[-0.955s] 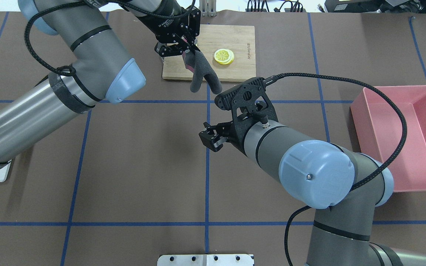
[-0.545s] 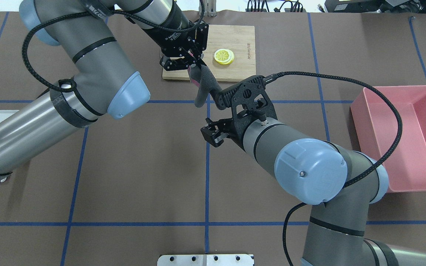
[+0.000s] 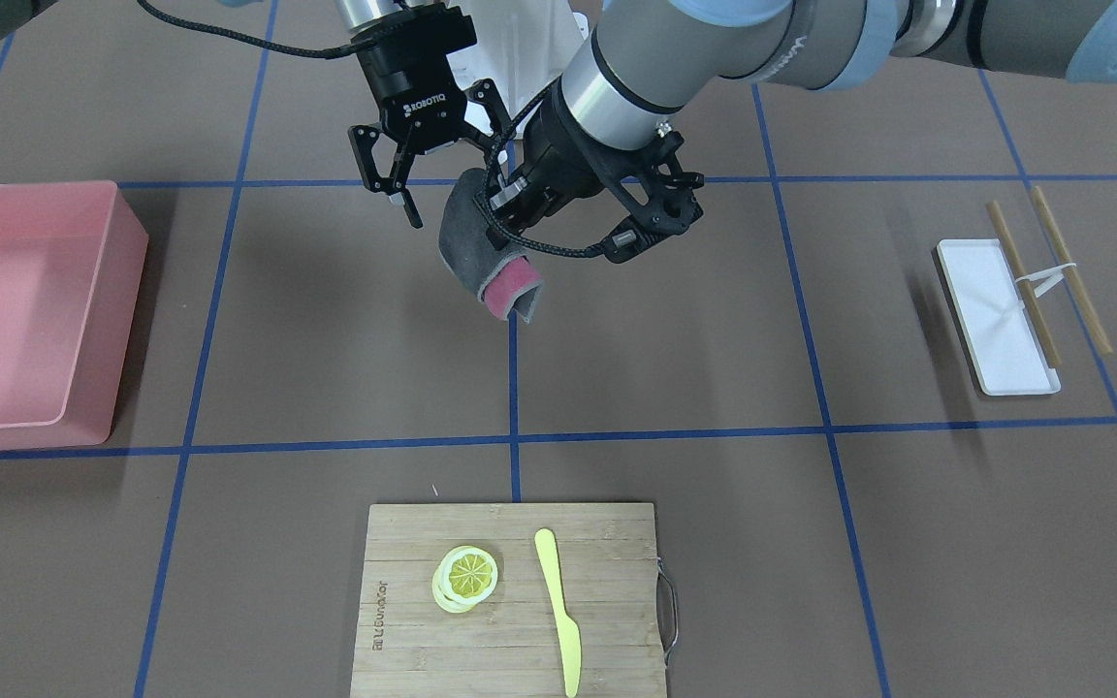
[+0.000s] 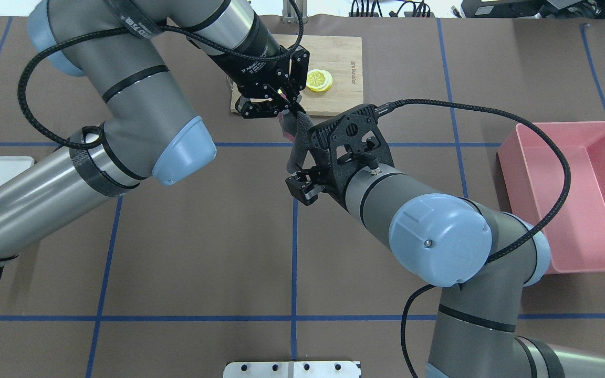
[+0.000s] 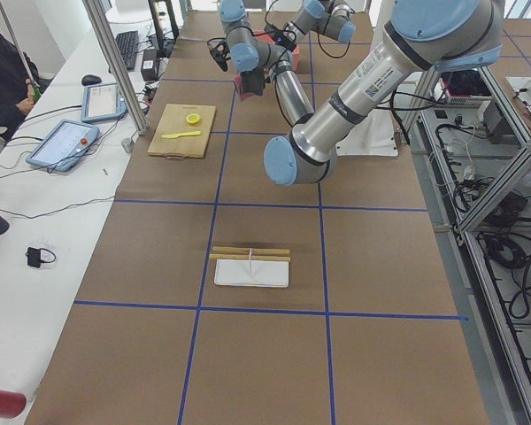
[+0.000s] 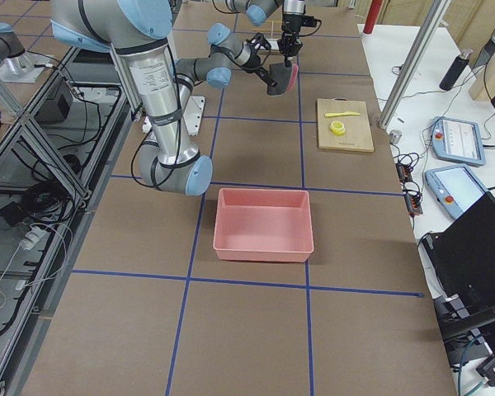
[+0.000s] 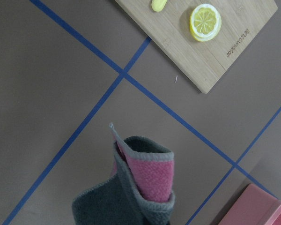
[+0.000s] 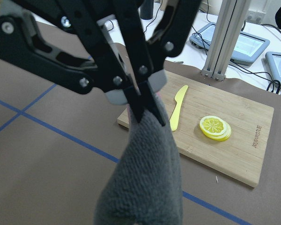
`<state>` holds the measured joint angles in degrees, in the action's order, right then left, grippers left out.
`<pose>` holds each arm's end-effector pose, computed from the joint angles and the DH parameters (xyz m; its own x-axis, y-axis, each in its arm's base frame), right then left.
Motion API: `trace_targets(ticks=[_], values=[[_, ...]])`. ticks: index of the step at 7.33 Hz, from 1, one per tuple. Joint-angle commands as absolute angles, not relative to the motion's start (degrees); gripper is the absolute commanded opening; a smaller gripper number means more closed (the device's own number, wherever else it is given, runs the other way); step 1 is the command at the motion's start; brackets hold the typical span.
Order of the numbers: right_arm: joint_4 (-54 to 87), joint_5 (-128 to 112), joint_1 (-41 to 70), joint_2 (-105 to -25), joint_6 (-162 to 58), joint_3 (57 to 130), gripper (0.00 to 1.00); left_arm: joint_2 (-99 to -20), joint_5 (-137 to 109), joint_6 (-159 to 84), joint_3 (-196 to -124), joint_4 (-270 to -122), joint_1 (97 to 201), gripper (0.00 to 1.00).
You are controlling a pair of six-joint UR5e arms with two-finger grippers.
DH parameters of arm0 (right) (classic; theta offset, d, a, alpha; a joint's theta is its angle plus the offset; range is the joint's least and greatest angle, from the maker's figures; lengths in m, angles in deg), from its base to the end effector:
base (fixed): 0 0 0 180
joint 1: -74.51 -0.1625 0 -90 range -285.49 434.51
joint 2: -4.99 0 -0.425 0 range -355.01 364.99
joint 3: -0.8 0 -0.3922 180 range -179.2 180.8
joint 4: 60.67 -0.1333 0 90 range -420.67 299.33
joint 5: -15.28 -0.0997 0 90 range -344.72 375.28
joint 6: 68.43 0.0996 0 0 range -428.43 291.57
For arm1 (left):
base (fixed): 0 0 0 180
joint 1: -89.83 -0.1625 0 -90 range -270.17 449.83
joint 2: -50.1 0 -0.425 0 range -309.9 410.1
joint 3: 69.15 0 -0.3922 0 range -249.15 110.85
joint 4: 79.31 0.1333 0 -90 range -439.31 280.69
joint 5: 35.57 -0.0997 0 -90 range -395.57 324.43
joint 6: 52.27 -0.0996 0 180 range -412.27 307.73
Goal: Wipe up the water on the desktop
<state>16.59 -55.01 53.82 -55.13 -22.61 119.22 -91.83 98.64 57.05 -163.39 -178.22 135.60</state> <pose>-0.4452 -0.3465 0.1335 0.6577 -0.4529 0.6019 -0.2407 0.6308 0.7377 0.4144 -0.5172 0.0384 0.2534 -0.6002 -0.7586 0.1657 0.7995 -0.5773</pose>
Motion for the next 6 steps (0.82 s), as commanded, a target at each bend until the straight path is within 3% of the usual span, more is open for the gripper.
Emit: trace_targets(ticks=[1,3,5,6], values=[[14.6,-55.0,53.4,-55.2,-22.5,119.2,0.78,-91.8,99.1,57.1,-163.8,-178.2,135.4,0.00],[14.5,-55.2,53.4,-55.2,-22.5,119.3,0.37,-91.7,99.1,57.1,-164.0,-178.1,135.4,0.00],[14.5,-55.6,53.4,-55.2,-22.5,119.4,0.08,-91.1,99.0,57.1,-164.0,-178.1,135.4,0.00],[14.5,-55.6,53.4,-55.4,-22.5,119.4,0.00,-91.1,99.0,57.1,-164.0,-178.2,135.4,0.00]])
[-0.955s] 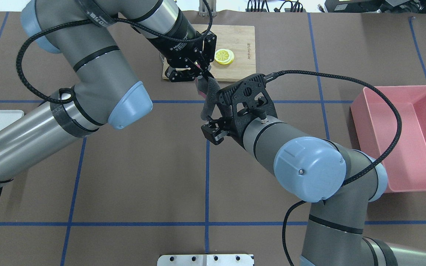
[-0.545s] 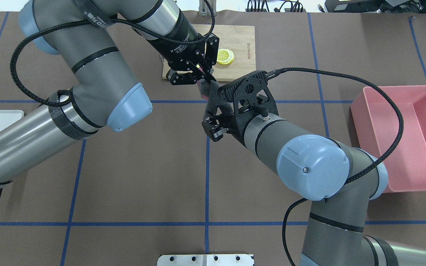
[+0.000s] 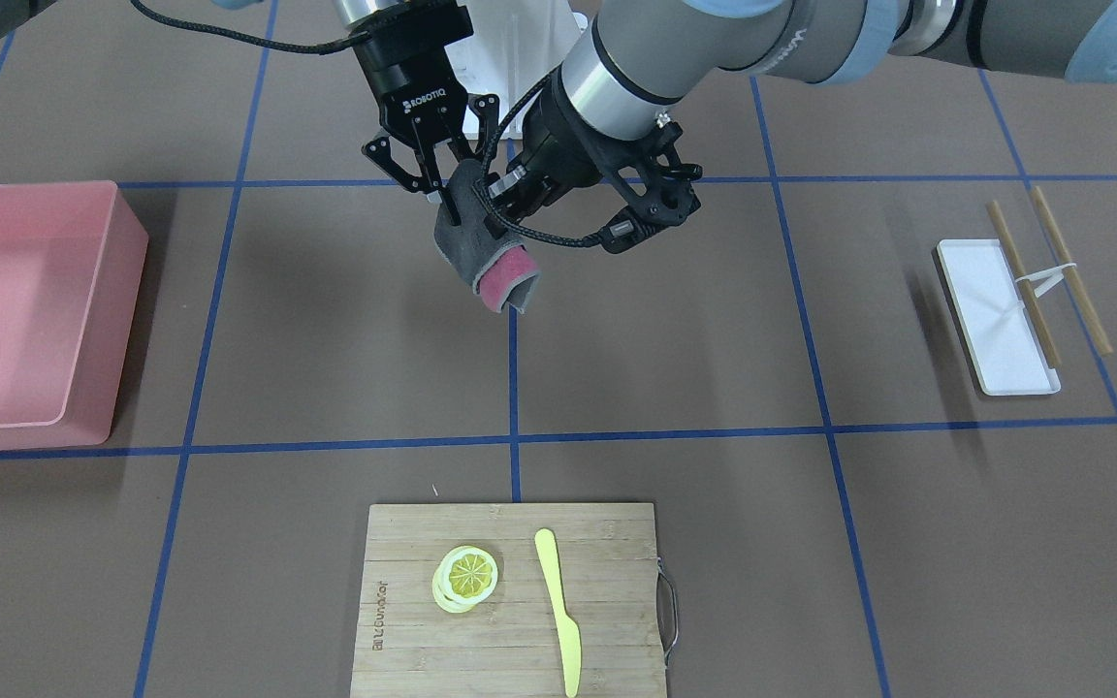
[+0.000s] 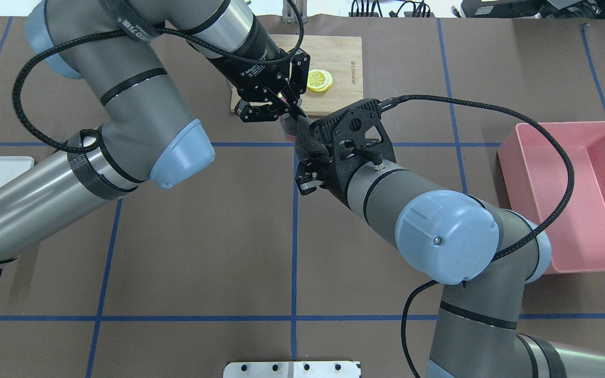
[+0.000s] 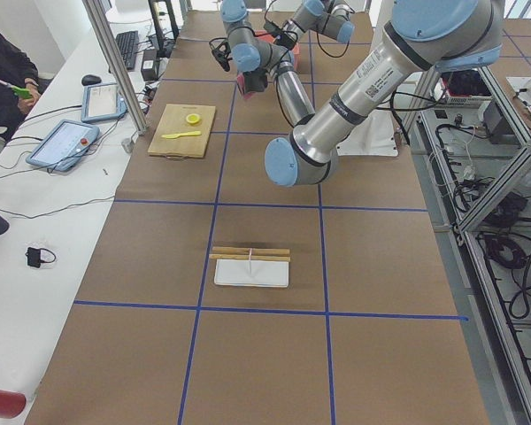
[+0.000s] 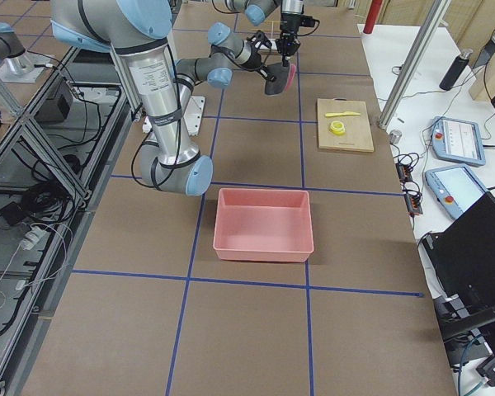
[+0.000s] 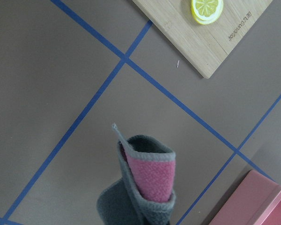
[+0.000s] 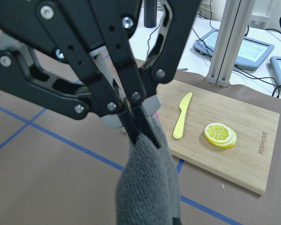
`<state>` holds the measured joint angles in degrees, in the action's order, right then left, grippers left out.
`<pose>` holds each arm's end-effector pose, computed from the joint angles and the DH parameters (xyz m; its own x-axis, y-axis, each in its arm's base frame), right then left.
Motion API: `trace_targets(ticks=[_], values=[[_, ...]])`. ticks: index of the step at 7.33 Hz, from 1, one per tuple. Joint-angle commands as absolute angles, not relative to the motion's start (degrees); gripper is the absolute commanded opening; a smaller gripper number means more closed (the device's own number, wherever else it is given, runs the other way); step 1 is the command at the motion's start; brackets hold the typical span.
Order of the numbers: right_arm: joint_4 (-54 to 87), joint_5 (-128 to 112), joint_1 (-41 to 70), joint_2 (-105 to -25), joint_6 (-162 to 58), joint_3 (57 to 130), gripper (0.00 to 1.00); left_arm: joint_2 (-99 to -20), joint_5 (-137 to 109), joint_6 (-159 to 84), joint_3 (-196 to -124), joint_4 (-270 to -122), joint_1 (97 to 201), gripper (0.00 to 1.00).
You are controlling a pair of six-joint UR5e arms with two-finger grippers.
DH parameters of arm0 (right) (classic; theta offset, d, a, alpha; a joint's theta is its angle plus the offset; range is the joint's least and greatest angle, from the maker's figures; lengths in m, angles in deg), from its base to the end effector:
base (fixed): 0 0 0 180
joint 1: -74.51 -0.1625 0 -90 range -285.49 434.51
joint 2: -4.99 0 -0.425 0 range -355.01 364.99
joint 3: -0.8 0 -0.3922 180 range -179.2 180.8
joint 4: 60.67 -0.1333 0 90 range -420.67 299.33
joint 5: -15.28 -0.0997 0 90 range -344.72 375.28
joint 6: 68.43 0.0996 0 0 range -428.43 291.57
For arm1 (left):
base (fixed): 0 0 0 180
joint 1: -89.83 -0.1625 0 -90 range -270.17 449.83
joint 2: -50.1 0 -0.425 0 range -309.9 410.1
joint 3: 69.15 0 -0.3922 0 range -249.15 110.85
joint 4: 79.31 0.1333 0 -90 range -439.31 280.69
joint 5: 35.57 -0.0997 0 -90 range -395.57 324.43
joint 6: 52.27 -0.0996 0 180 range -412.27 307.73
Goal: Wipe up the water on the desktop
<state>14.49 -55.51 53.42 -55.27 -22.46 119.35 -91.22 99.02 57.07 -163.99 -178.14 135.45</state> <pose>-0.4403 -0.3478 0.1298 0.6350 -0.4585 0.6217 -0.2673 0.6246 0.7338 0.4139 -0.5136 0.0420 0.2578 -0.6007 -0.7568 0.1583 0.7990 -0.5802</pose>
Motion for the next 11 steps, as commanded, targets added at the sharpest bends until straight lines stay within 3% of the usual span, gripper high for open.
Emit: trace_targets(ticks=[1,3,4,9,11], values=[[14.5,-55.7,53.4,-55.3,-22.5,119.5,0.00,-91.0,99.0,57.1,-163.9,-178.1,135.4,0.00],[14.5,-55.7,53.4,-55.2,-22.2,119.5,0.00,-90.3,98.6,57.1,-164.0,-178.2,135.4,0.05],[14.6,-55.7,53.5,-55.2,-18.1,119.5,0.00,-90.2,97.9,57.0,-164.2,-178.2,135.4,0.98],[16.2,-59.8,51.7,-55.7,-15.3,119.4,0.00,-86.0,95.0,57.0,-167.8,-177.8,137.2,0.98],[37.0,-70.3,44.1,-55.0,-13.7,121.2,0.00,-83.0,95.5,55.1,-167.9,-175.3,141.4,0.98]])
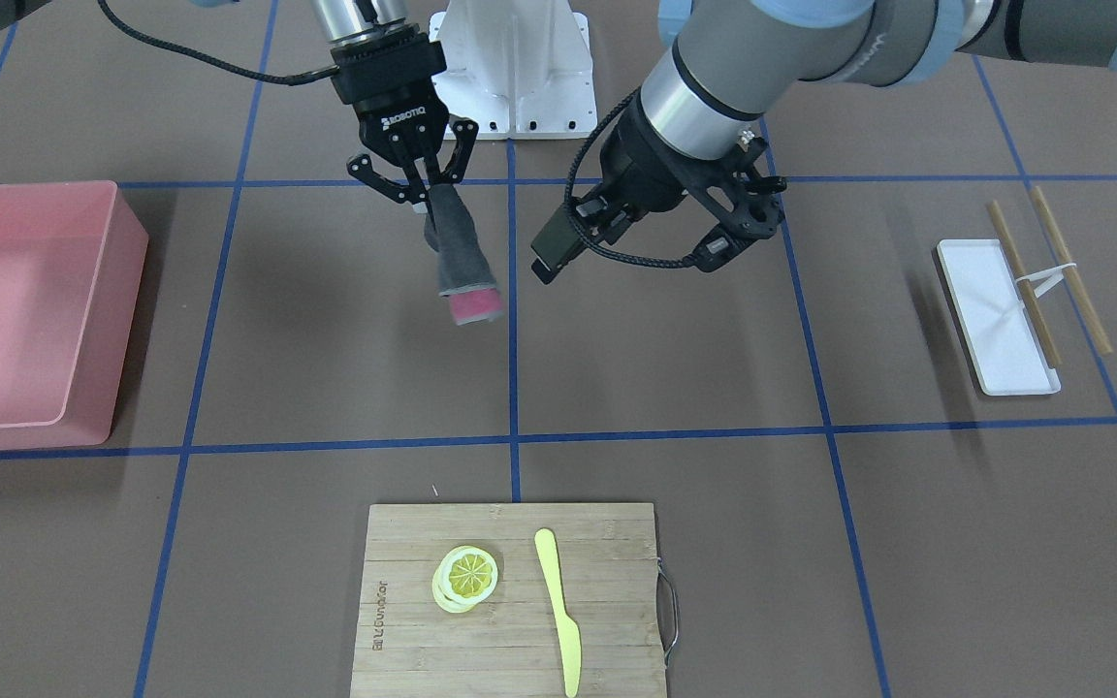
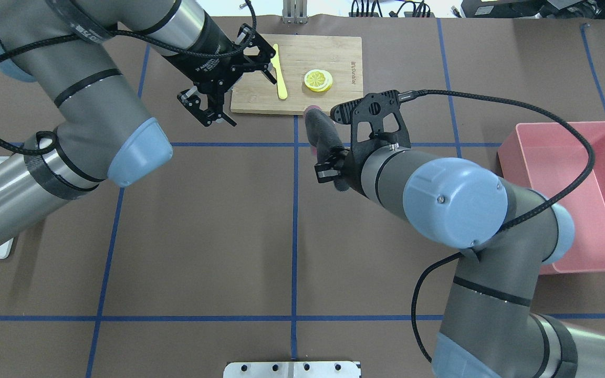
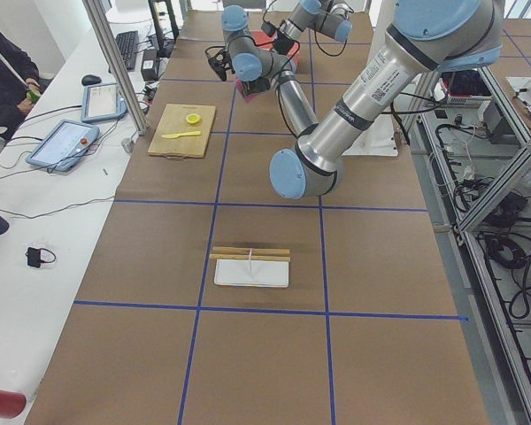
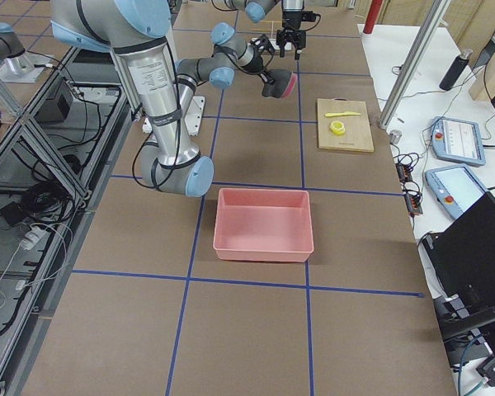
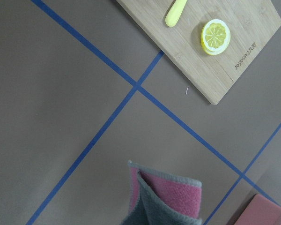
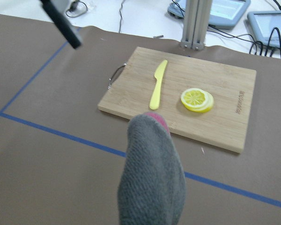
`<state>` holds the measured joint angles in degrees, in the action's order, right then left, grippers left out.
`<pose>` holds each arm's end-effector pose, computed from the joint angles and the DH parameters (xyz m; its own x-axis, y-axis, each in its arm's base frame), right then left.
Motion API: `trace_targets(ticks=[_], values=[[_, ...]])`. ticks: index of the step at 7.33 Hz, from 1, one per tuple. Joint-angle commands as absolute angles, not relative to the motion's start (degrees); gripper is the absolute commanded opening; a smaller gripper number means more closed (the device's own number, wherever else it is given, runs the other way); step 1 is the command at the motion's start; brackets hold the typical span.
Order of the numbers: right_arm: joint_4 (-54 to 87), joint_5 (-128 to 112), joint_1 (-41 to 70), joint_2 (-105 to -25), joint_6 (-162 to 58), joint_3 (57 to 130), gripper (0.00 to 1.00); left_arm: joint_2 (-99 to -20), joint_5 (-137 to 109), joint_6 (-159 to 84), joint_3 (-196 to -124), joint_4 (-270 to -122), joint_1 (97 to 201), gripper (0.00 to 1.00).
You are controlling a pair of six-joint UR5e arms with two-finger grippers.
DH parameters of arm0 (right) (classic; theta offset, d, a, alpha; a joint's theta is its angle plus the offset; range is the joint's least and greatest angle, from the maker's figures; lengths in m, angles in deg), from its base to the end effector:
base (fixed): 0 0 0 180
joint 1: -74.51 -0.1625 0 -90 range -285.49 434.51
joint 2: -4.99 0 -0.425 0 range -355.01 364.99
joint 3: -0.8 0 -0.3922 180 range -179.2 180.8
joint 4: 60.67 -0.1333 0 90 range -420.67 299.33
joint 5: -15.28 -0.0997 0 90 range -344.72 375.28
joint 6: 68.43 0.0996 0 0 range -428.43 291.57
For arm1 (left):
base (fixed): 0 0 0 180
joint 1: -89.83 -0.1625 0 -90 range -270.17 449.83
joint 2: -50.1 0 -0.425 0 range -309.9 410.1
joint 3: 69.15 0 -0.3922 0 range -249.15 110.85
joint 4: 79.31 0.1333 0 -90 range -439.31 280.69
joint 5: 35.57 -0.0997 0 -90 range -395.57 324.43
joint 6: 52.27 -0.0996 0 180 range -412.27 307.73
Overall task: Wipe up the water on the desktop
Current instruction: 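Open the left gripper and withdraw it while the right gripper holds the cloth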
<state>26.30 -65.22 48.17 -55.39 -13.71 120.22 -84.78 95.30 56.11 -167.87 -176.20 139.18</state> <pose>-0.4223 -0.3761 0.1536 0.6709 -0.3035 0.6766 -0.2215 0.7888 0.5734 0.3700 -0.5355 0.0983 0.2406 -0.6462 -0.7242 0.2936 0.7597 -0.5803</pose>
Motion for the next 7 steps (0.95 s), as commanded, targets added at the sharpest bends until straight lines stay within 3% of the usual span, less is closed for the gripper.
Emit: trace_targets(ticks=[1,5,7], values=[[38.9,-73.2,41.1,-55.2,-17.3,121.1,0.00,-81.5,95.6,52.0,-168.3,-175.3,143.0,0.98],[51.9,-84.4,33.4,-55.5,-28.8,114.7,0.00,-73.7,95.8,42.3,-172.9,-173.1,149.7,0.98],[52.7,-87.7,32.2,-55.7,-29.3,113.6,0.00,-68.4,95.5,12.5,-179.0,-163.0,155.4,0.98]])
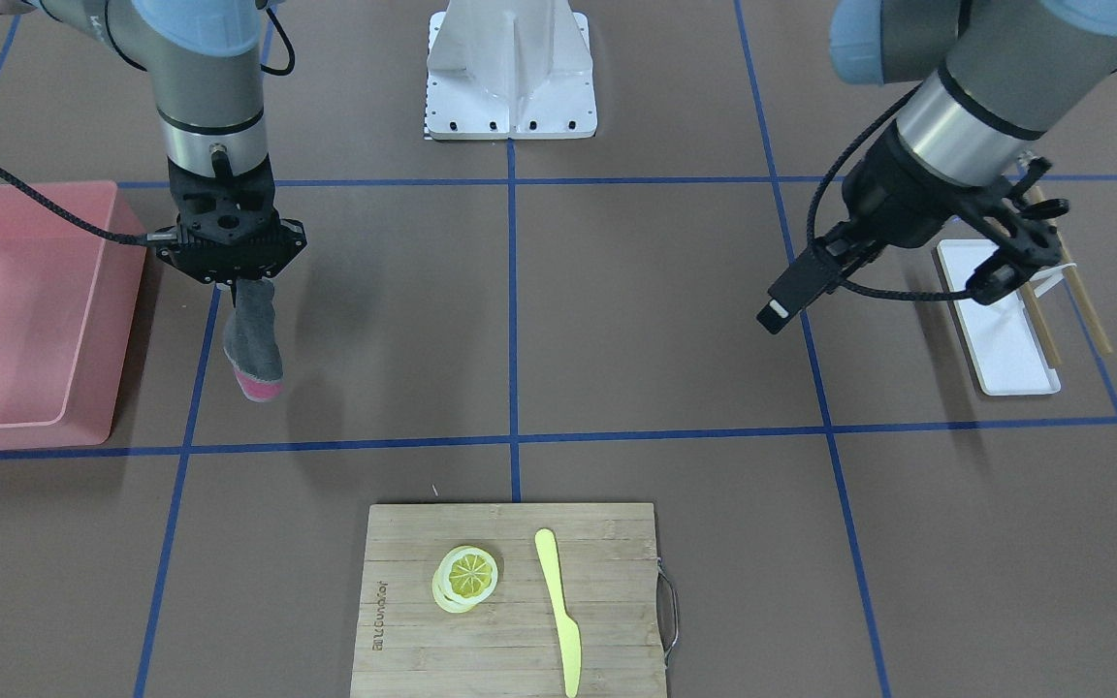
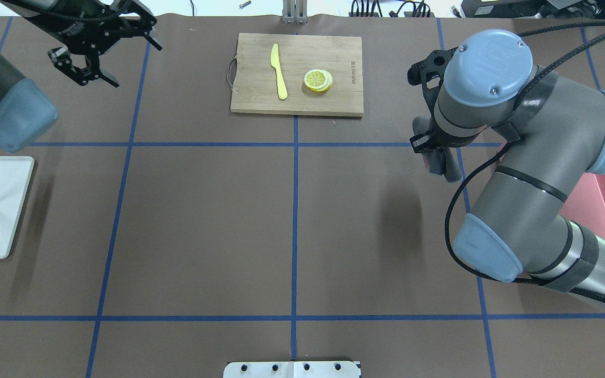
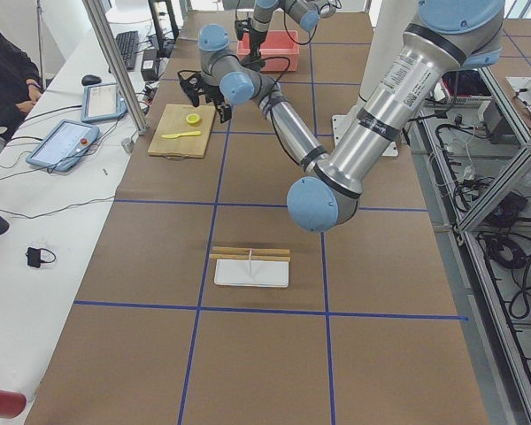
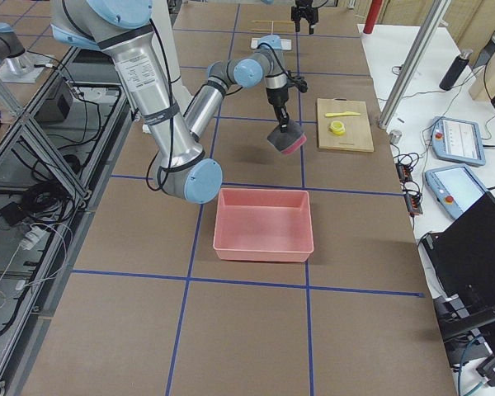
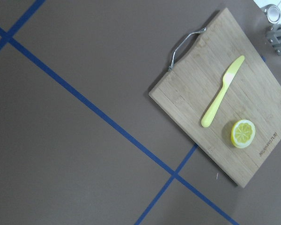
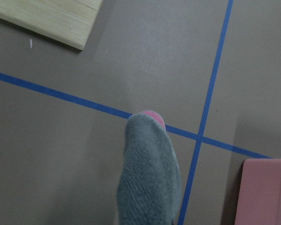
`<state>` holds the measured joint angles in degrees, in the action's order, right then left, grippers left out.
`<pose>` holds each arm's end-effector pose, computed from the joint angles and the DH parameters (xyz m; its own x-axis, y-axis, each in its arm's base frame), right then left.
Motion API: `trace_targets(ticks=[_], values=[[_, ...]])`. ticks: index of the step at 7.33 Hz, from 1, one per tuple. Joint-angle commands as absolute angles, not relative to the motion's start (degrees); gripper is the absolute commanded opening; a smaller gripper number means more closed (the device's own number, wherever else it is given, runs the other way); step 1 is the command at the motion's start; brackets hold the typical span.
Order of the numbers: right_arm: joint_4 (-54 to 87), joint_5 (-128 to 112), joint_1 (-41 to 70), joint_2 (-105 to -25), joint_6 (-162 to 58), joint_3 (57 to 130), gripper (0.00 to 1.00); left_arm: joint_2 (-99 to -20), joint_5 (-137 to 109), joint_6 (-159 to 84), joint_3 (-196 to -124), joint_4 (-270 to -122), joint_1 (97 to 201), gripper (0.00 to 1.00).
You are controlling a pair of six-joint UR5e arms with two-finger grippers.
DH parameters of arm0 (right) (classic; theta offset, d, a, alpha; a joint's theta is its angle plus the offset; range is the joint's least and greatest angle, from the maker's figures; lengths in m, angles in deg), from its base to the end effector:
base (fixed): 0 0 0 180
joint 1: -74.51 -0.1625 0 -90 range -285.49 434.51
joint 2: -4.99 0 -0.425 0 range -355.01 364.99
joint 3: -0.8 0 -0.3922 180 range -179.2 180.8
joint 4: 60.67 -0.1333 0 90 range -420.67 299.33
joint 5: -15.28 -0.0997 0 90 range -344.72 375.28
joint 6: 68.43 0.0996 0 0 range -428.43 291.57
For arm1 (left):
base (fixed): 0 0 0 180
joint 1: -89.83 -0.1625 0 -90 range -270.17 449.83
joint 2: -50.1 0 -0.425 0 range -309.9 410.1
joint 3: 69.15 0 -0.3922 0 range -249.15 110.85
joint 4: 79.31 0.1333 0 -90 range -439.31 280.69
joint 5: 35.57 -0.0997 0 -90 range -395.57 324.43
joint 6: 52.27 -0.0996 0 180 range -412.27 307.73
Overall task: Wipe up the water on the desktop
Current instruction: 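Open the left gripper and withdraw it while the right gripper holds the cloth, then lower the cloth with the right gripper onto the table surface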
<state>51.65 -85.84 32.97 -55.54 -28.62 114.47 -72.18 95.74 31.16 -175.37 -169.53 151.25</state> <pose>-0.3585 -0.4700 0.2516 0.8546 -0.2499 0.4553 0.1245 0.9496 0.2875 0.2319 -0.5670 0.2025 0.3619 -0.4846 -0.7964 0.3834 0.8560 -0.3467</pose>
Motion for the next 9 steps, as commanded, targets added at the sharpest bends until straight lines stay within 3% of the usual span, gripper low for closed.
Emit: trace_targets(ticks=[1,4,9], values=[[53.5,-87.7,32.5,-55.9,-29.8,113.1,0.00,-65.3,95.1,-6.9,-179.9,-158.2,160.2,0.98],[53.9,-86.4,34.8,-55.5,-30.6,107.4,0.00,-57.8,92.9,-30.7,-177.3,-156.7,167.2,0.98],[52.1,-84.9,40.6,-54.9,-30.3,100.2,0.00,-57.2,91.3,-30.8,-176.3,-156.7,167.4,0.98]])
